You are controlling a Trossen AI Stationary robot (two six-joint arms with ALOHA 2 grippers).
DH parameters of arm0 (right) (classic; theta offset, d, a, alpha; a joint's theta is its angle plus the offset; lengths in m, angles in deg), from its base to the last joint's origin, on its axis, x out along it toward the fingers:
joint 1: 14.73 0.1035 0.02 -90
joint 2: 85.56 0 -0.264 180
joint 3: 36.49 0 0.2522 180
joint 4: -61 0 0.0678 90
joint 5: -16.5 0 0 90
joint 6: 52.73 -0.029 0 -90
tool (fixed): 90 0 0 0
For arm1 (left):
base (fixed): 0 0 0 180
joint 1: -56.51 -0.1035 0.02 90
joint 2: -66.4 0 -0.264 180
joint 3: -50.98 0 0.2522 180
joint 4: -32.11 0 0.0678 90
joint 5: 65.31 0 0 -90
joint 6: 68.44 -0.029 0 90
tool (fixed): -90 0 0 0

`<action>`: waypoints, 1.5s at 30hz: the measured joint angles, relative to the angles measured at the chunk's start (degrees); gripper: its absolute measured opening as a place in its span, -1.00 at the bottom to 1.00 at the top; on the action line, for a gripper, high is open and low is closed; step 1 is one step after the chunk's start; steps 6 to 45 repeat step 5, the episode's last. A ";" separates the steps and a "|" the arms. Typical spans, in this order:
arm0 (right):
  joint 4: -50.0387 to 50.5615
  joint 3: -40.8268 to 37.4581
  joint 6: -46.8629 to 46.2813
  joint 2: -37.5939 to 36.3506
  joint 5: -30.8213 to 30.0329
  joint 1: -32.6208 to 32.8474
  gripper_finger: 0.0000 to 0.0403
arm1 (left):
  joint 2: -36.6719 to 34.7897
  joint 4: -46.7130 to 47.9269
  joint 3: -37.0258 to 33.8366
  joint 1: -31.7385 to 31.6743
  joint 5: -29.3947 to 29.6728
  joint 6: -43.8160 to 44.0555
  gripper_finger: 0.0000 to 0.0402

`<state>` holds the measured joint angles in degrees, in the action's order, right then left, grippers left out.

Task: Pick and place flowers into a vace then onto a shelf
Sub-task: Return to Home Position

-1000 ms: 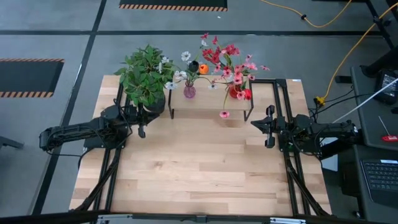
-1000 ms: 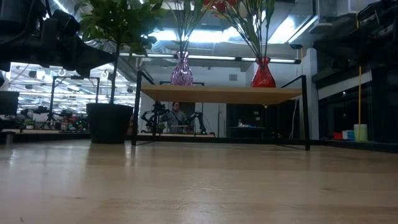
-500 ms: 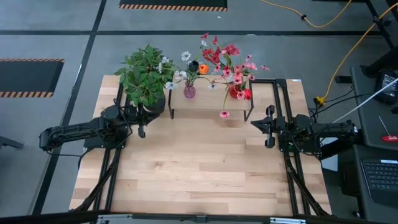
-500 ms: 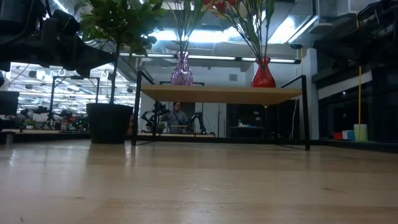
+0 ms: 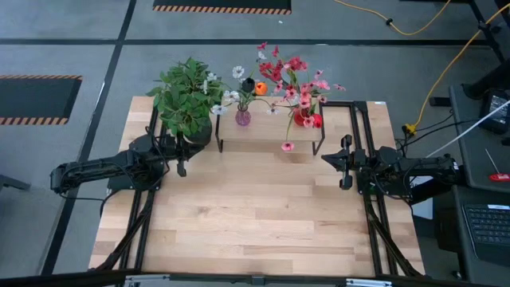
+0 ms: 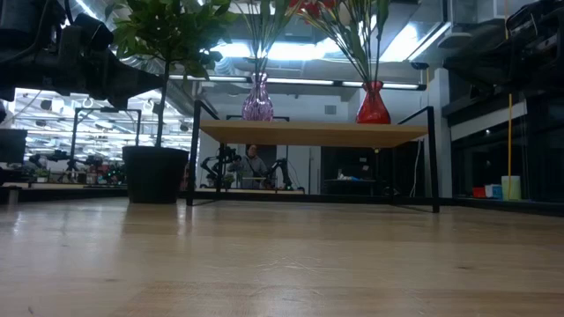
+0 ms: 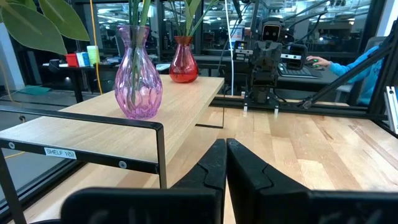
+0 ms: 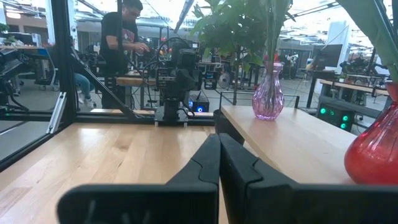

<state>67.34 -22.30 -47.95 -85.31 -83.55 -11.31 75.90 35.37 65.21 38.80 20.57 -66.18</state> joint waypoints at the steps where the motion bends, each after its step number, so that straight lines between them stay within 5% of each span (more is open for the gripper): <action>1: 0.00 0.00 0.06 0.00 -0.02 -0.02 -0.98 | 0.00 0.02 0.00 -0.02 0.00 0.00 -0.98; 45: -0.01 0.00 -0.03 0.00 0.00 0.00 -0.98 | 0.00 0.02 0.00 -0.02 0.00 0.00 -0.98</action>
